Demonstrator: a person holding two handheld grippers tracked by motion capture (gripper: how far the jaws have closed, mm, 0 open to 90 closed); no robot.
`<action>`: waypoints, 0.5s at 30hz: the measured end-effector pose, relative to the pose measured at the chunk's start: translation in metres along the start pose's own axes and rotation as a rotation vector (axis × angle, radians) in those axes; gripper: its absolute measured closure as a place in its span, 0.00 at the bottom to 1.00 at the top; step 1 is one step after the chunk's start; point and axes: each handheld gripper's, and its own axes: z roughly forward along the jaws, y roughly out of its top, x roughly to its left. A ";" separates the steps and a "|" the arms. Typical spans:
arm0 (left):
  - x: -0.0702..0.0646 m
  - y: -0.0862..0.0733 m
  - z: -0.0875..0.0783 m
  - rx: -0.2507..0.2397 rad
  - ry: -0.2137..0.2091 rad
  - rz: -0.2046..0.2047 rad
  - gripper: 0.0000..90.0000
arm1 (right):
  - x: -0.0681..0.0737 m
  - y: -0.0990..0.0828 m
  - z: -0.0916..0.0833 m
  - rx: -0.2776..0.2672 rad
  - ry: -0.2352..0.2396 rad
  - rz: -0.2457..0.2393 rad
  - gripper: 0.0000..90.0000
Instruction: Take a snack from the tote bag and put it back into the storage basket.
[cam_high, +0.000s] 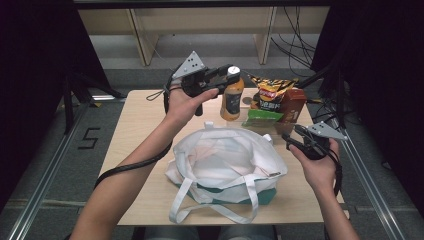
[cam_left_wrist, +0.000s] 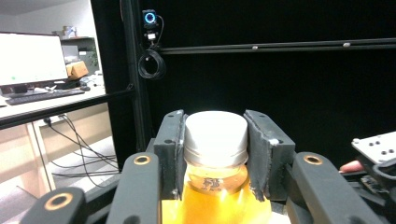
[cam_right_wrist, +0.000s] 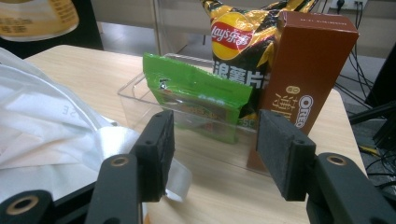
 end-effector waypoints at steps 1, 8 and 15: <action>0.001 -0.001 0.001 -0.001 0.004 -0.002 0.66 | -0.001 -0.001 0.001 -0.007 0.002 -0.015 0.53; 0.010 -0.006 0.010 0.018 0.024 -0.011 0.66 | -0.001 -0.001 0.002 -0.003 0.003 -0.012 0.53; 0.019 -0.011 0.018 0.042 0.037 -0.023 0.66 | -0.002 -0.002 0.001 -0.001 -0.003 -0.013 0.53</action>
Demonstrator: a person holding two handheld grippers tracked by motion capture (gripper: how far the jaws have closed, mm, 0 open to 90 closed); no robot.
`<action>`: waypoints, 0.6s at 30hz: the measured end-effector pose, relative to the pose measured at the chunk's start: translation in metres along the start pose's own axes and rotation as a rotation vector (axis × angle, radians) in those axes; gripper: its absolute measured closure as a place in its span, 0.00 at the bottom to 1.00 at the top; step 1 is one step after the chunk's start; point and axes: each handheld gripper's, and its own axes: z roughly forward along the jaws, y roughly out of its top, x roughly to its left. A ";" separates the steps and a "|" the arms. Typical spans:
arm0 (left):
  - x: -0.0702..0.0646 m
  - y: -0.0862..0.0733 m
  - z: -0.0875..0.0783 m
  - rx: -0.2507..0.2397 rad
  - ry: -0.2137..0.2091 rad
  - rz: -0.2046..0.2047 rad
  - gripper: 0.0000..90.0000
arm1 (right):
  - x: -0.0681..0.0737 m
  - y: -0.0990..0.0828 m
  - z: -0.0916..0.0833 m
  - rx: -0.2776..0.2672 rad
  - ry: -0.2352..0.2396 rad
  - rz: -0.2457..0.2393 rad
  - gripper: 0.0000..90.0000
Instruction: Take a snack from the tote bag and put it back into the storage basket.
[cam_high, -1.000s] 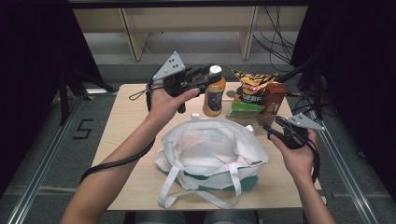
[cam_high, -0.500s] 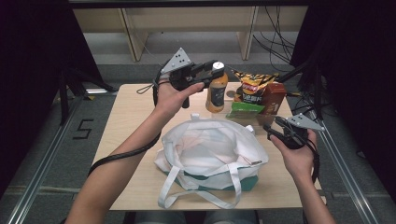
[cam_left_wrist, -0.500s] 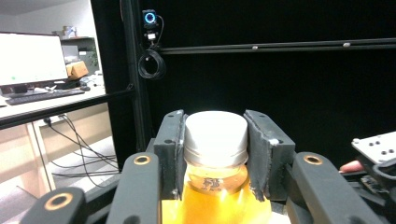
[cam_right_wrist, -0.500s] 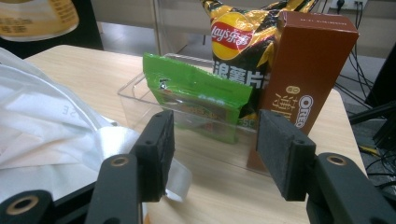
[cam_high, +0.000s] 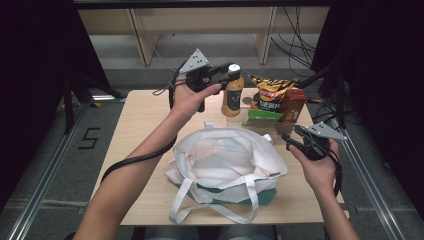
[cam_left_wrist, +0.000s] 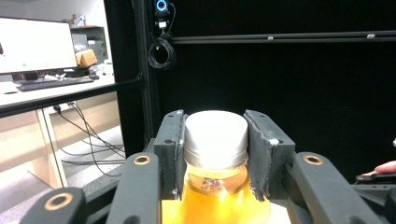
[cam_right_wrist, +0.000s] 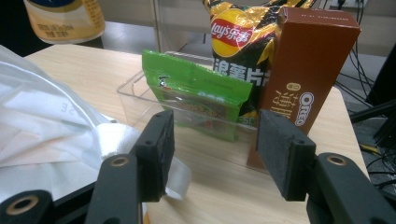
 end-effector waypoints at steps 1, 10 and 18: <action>0.001 -0.001 0.001 0.005 0.000 0.001 0.66 | -0.001 0.000 0.001 -0.007 0.000 -0.005 0.53; 0.010 -0.009 0.012 0.033 0.021 -0.012 0.66 | -0.001 -0.002 0.002 -0.014 0.004 -0.010 0.53; 0.015 -0.015 0.022 0.060 0.027 -0.010 0.66 | 0.001 -0.003 0.002 -0.018 -0.010 0.015 0.53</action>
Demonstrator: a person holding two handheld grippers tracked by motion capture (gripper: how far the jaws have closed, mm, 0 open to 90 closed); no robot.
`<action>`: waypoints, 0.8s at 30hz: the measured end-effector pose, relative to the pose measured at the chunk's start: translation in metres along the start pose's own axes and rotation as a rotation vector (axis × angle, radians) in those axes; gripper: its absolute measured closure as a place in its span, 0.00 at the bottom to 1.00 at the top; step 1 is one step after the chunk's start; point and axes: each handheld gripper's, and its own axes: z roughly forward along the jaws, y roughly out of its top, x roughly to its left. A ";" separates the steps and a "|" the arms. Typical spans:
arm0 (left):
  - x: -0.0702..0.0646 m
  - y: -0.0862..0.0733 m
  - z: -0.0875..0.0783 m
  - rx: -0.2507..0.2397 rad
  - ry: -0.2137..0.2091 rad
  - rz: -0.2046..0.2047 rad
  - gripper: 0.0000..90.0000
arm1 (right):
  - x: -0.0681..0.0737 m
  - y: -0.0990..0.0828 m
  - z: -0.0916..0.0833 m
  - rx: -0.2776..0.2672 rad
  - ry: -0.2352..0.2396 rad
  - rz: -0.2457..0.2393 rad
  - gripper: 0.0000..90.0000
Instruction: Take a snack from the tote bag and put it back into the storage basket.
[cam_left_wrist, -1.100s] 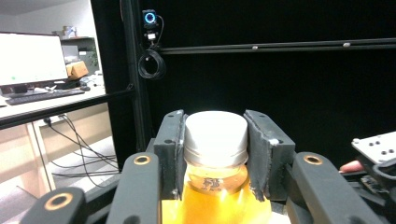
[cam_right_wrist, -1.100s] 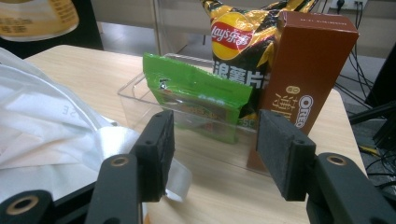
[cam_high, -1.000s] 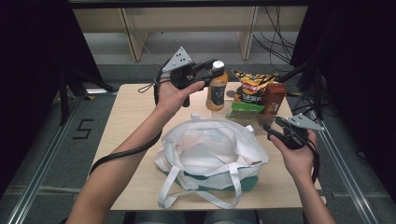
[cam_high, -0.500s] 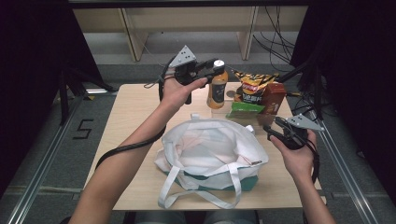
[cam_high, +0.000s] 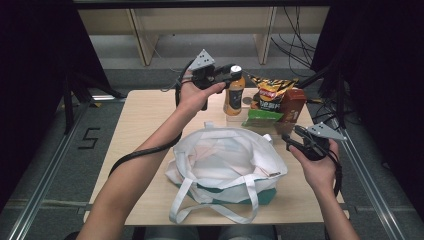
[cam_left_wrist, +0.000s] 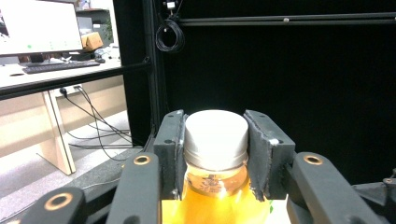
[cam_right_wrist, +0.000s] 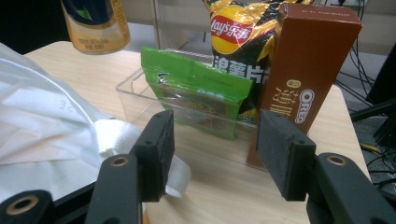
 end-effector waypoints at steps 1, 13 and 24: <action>0.001 -0.001 0.001 0.007 0.002 0.004 0.66 | 0.000 0.000 0.000 0.000 0.000 0.000 0.53; 0.009 -0.012 0.013 0.040 0.022 -0.001 0.66 | 0.000 -0.001 0.000 0.002 0.005 -0.002 0.53; 0.016 -0.023 0.019 0.067 0.041 -0.006 0.66 | 0.000 -0.001 0.000 0.026 0.013 -0.009 0.53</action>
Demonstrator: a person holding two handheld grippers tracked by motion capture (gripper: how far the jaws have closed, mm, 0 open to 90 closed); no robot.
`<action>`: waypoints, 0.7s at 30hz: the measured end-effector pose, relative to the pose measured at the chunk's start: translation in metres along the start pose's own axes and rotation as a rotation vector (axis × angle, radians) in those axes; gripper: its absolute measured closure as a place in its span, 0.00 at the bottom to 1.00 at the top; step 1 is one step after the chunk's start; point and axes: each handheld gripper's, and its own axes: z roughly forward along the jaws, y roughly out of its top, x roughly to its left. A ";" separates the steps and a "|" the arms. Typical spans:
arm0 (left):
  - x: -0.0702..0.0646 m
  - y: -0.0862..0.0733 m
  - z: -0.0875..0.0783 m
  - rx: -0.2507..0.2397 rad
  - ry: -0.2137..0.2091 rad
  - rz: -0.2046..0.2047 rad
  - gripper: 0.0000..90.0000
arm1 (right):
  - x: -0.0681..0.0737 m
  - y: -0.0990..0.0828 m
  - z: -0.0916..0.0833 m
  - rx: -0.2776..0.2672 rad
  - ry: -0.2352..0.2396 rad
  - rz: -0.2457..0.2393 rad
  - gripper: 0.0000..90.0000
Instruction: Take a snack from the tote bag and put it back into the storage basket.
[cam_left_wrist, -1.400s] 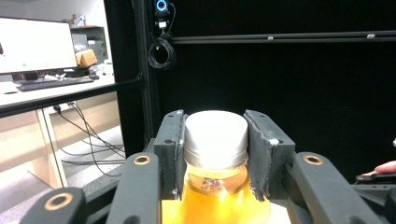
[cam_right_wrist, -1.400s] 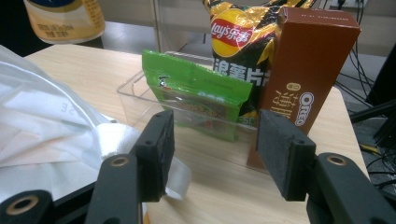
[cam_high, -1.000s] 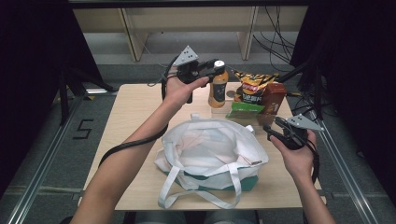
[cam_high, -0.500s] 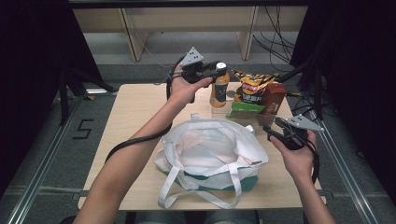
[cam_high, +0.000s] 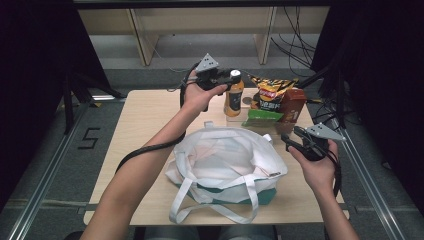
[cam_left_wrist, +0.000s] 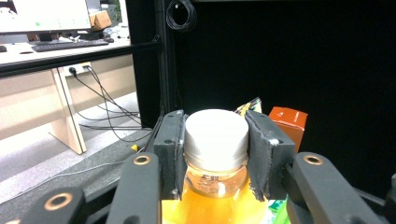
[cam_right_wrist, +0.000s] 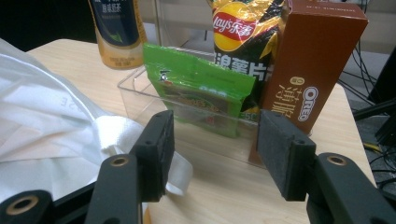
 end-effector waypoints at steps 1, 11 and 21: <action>0.000 -0.001 0.001 0.004 0.001 0.001 0.66 | 0.000 0.000 0.000 -0.001 -0.001 0.001 0.53; 0.002 -0.006 0.008 0.028 0.003 -0.001 0.66 | 0.000 -0.002 0.002 -0.019 -0.004 -0.012 0.53; 0.001 -0.010 0.013 0.029 0.004 -0.011 0.66 | -0.001 -0.002 0.002 -0.020 -0.004 -0.019 0.53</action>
